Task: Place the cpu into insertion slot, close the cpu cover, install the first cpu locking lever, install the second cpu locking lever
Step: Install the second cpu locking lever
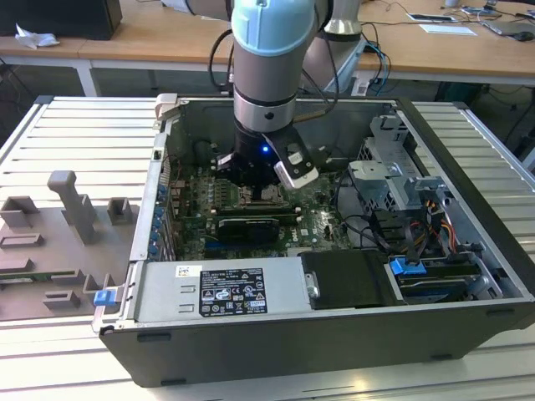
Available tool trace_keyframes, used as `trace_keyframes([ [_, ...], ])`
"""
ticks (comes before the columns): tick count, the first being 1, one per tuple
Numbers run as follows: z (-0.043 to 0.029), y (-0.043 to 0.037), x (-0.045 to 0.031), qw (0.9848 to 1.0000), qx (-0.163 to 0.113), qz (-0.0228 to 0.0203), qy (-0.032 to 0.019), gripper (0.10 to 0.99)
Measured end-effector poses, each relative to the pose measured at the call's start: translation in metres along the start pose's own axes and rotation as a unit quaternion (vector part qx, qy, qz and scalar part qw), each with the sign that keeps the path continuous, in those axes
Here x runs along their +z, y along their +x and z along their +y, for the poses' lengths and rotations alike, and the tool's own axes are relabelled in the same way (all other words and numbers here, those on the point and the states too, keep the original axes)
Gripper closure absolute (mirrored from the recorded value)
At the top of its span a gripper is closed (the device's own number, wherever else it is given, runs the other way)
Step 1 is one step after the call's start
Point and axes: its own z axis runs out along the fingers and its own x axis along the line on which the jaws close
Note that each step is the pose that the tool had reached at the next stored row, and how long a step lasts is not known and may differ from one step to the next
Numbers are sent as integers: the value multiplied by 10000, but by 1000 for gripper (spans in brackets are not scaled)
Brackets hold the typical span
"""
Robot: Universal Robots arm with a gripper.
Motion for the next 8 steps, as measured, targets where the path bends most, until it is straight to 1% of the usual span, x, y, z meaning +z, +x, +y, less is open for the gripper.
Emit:
trace_keyframes([
  [1,-1,11,8,10000,-4,1,0,980],
  [2,-3,35,30,10000,-8,1,0,980],
  [4,-9,53,69,10000,-12,2,-2,980],
  [5,-12,67,90,10000,-15,2,-13,980],
  [6,-14,72,100,10000,-16,2,-27,980],
  [7,-17,74,107,10000,-17,1,-52,980],
  [8,-28,76,110,10000,-17,-1,-93,980],
])
